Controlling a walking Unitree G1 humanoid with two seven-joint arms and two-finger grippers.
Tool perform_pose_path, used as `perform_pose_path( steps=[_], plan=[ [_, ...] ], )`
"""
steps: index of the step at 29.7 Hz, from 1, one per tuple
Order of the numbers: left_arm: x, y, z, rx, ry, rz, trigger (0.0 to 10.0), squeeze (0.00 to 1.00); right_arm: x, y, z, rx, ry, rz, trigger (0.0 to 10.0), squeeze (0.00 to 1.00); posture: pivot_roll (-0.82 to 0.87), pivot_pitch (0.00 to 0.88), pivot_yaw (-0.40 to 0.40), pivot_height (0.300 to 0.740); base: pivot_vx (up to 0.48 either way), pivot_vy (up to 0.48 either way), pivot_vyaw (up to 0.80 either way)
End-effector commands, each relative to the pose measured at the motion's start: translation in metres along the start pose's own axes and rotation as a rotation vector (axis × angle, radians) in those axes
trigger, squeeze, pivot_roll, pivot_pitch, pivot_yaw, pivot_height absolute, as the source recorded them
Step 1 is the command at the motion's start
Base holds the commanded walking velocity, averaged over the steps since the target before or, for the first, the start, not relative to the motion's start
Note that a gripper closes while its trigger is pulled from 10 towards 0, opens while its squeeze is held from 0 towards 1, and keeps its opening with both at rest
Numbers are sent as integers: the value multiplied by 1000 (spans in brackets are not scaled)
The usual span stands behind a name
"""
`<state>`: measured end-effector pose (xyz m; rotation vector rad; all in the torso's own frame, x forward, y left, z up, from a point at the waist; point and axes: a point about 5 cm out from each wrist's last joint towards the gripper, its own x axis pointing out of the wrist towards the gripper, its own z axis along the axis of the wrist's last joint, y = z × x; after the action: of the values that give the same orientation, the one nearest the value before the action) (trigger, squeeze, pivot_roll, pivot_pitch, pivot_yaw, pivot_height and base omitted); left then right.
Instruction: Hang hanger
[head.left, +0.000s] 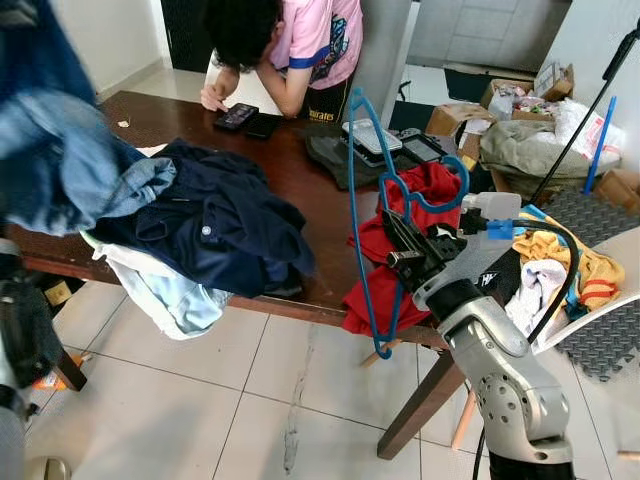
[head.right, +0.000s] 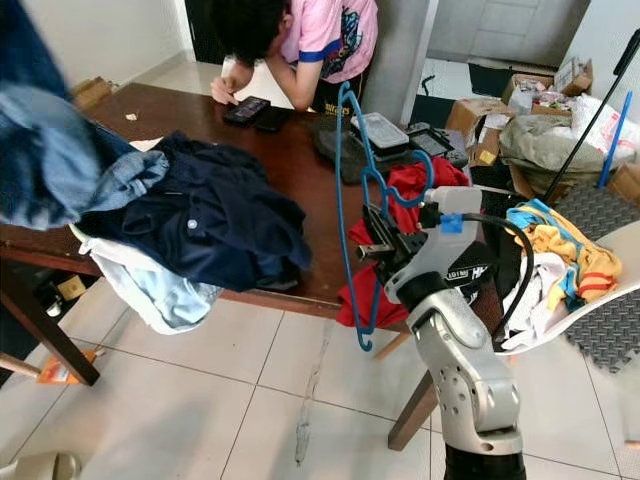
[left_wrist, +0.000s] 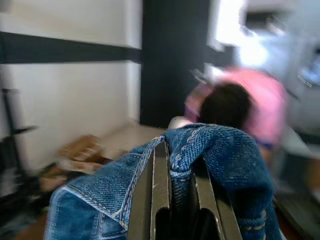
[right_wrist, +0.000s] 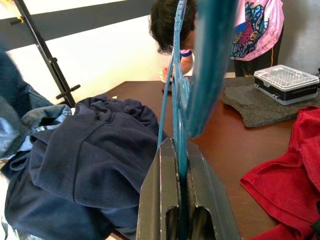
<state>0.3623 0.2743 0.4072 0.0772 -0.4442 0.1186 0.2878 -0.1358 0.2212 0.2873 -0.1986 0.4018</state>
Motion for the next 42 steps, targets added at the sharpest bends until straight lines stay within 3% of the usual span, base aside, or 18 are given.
perform_pose_path(
  steps=[1, 4, 6, 7, 8, 11, 12, 13, 15, 16, 19, 22, 25, 26, 30, 33, 37, 42],
  plan=[
    [1, -27, -18, 3, 56, -133, 10000, 0, -3, -1, 1, -3, 4, -3, 10000, 0, 70, 101, -62, 740, 0, 0, 0],
    [0, -39, -23, 19, 65, -198, 10000, 0, -3, -1, 1, -4, 5, -4, 10000, 0, 69, 102, -64, 740, 0, 0, 0],
    [-10, -78, -32, 87, 78, -442, 10000, 0, -4, -2, 1, -8, 11, -10, 10000, 0, 68, 104, -65, 740, 0, 0, 0],
    [-10, -78, -32, 87, 78, -442, 10000, 0, -4, -2, 1, -8, 11, -10, 10000, 0, 68, 104, -65, 740, 0, 0, 0],
    [-22, -103, -40, 112, 110, -614, 10000, 0, -4, -2, 1, -10, 15, -13, 10000, 0, 69, 105, -66, 740, 0, 0, 0],
    [-34, -120, -47, 111, 149, -741, 10000, 0, -4, -3, 0, -12, 18, -16, 10000, 0, 70, 105, -65, 740, 0, 0, 0],
    [-51, -136, -58, 104, 218, -890, 10000, 0, -4, -3, 0, -12, 19, -17, 10000, 0, 68, 106, -65, 740, 0, 0, 0],
    [-51, -136, -58, 104, 218, -890, 10000, 0, -4, -3, 0, -12, 19, -17, 10000, 0, 68, 106, -65, 740, 0, 0, 0],
    [-87, -151, -73, 143, 306, -1148, 10000, 0, -5, -3, -1, -14, 25, -21, 10000, 0, 64, 108, -62, 740, 0, 0, 0],
    [-87, -151, -73, 143, 306, -1148, 10000, 0, -5, -3, -1, -14, 25, -21, 10000, 0, 64, 108, -62, 740, 0, 0, 0],
    [-119, -155, -84, 198, 367, -1363, 10000, 0, -6, -5, -2, -18, 34, -28, 10000, 0, 66, 109, -61, 740, 0, 0, 0],
    [-121, -153, -86, 214, 381, -1367, 10000, 0, -7, -5, -2, -18, 36, -28, 10000, 0, 69, 110, -59, 740, 0, 0, 0],
    [-120, -148, -92, 236, 413, -1338, 10000, 94, -6, -4, -3, -17, 37, -27, 10000, 0, 69, 110, -59, 740, 0, 0, 0],
    [-119, -144, -95, 249, 434, -1306, 10000, 1000, -6, -4, -3, -16, 37, -25, 10000, 0, 71, 107, -58, 740, 0, 0, 0],
    [-112, -134, -97, 302, 453, -1206, 10000, 1000, -6, -3, -3, -14, 38, -23, 10000, 0, 70, 106, -58, 740, 0, 0, 0],
    [-91, -116, -90, 350, 410, -1007, 10000, 1000, -7, -3, -3, -15, 40, -22, 10000, 0, 67, 103, -59, 740, 0, 0, 0],
    [-87, -113, -86, 345, 398, -968, 10000, 1000, -7, -3, -3, -16, 40, -22, 10000, 0, 67, 103, -59, 740, 0, 0, 0],
    [-64, -90, -72, 437, 314, -716, 10000, 1000, -7, -3, -3, -16, 40, -19, 10000, 0, 67, 99, -61, 740, 0, 0, 0]
  ],
)
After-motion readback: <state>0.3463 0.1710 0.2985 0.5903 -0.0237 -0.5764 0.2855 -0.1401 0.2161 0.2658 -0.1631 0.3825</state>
